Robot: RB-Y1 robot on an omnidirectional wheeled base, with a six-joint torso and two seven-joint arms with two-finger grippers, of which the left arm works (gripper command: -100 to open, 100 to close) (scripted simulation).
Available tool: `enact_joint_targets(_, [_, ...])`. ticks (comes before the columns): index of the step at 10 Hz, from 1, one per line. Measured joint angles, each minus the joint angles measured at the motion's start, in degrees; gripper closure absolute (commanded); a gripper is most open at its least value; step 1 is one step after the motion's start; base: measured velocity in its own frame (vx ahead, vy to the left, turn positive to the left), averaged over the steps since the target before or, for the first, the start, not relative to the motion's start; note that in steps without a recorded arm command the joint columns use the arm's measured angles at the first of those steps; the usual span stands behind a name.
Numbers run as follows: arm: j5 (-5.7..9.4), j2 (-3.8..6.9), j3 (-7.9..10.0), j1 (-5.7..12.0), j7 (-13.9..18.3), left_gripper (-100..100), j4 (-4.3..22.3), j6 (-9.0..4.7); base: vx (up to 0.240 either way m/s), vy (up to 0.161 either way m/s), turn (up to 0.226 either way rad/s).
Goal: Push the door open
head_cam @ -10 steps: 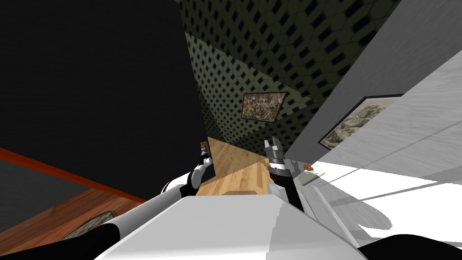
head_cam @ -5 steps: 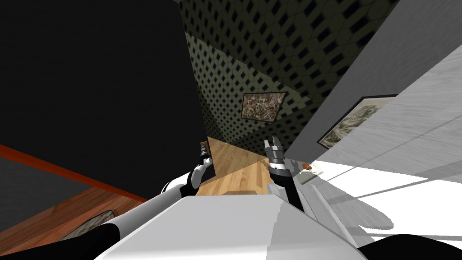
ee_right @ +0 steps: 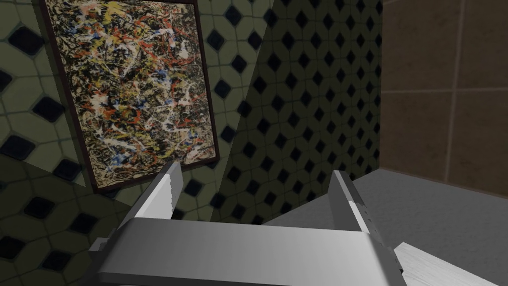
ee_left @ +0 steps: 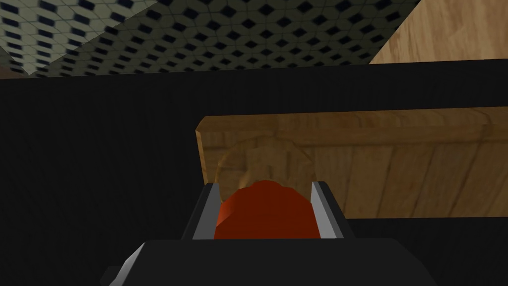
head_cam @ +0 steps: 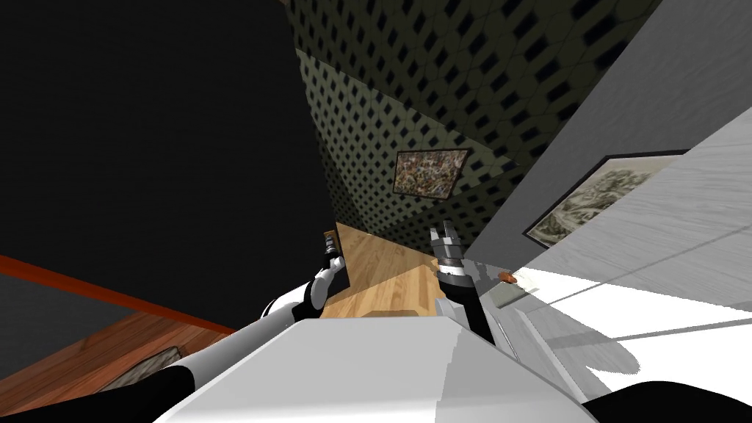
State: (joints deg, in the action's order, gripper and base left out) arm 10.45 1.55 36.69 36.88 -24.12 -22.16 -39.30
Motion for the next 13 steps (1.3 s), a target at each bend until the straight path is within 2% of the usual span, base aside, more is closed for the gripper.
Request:
enact_joint_targets(2, [0.37, 1.61, 0.63, 1.93, 0.13, 100, 4.61, -1.95, 0.136, 0.005, 0.015])
enact_joint_targets(3, [0.54, 0.64, 1.13, 0.35, -0.55, 100, 1.34, -0.64, 0.119, -0.018, 0.030])
enact_joint_targets(5, [0.67, 0.30, 1.46, -0.39, -1.12, 100, -1.69, 0.92, 0.037, -0.011, 0.006])
enact_joint_targets(6, [0.73, -0.35, 1.64, -0.98, -1.58, 100, -4.60, 2.07, -0.009, -0.005, -0.004])
enact_joint_targets(7, [0.86, 1.54, 1.69, 1.31, -1.10, 100, -0.29, 0.12, 0.004, 0.012, -0.006])
enact_joint_targets(8, [0.82, 1.57, 1.64, 1.36, -0.93, 100, 0.44, -0.74, 0.007, 0.013, -0.002])
enact_joint_targets(9, [0.76, 2.15, 1.51, 1.93, -0.65, 100, 2.96, -1.66, 0.108, -0.032, 0.023])
enact_joint_targets(11, [1.42, 2.12, 2.91, 1.45, -1.45, 100, 3.92, -1.64, 0.194, -0.030, 0.071])
enact_joint_targets(12, [1.87, 2.47, 3.78, 1.95, -2.14, 100, 4.90, -2.02, 0.215, -0.003, 0.024])
enact_joint_targets(13, [2.16, 1.28, 4.49, 0.28, -3.09, 100, 0.35, -0.09, 0.147, 0.015, 0.024])
